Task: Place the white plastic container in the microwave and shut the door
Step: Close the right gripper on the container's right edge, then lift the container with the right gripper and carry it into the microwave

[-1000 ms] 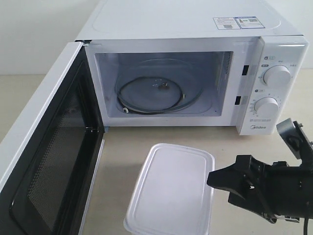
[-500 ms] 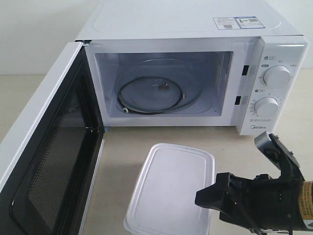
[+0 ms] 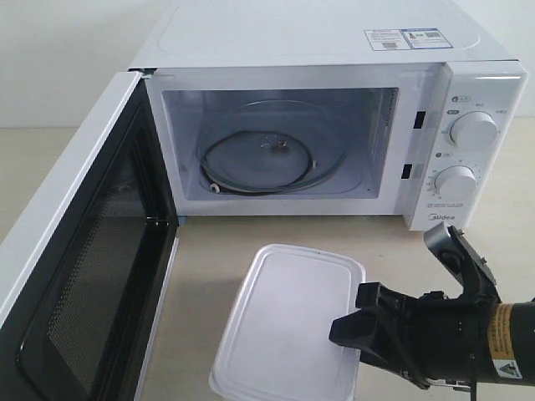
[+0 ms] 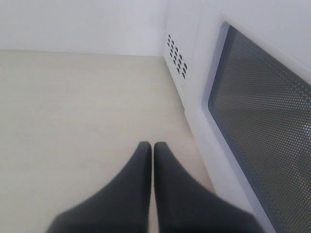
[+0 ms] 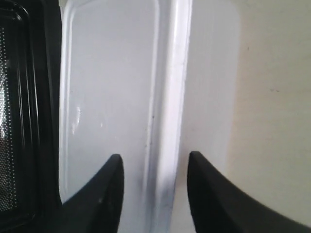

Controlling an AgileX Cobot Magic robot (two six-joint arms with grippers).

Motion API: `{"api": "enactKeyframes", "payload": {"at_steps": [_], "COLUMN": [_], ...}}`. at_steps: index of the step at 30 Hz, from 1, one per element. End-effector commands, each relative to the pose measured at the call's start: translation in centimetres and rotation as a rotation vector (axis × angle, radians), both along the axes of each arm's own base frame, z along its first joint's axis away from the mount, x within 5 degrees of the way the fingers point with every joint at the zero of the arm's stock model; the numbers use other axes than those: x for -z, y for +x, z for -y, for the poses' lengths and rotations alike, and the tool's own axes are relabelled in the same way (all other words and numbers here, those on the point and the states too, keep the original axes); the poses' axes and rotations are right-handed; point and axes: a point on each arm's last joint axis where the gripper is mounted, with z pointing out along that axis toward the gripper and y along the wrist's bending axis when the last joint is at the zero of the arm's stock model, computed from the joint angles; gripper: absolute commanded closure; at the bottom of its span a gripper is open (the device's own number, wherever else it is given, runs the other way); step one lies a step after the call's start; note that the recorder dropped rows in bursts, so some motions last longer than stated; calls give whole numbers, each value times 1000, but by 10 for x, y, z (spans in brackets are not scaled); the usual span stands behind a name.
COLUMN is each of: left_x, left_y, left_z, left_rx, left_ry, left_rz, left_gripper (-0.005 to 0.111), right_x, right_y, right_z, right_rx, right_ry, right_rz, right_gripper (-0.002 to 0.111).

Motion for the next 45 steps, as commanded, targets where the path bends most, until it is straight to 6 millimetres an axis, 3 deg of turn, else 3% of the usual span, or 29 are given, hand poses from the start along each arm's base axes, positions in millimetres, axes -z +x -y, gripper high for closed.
{"api": "enactKeyframes", "payload": {"at_steps": [1,12,21,38,45], "left_x": [0,0,0,0,0], "left_y": [0,0,0,0,0], "left_z": [0,0,0,0,0], "left_rx": [-4,-4,-4,-4,-4], "left_ry": [-2,-2,-2,-2,-2], "left_rz": [12,12,12,12,12], "left_gripper": [103,103,103,103,103], "right_x": [-1,2,2,-6,-18], "right_y": [2,2,2,3,6], "right_z": [-1,2,2,-4,-4], "right_rx": [0,18,6,-27,18], "right_ry": [2,-39,-51,34,92], "right_rz": [16,-2,10,81,131], "right_gripper": [73,74,108,108,108]}}
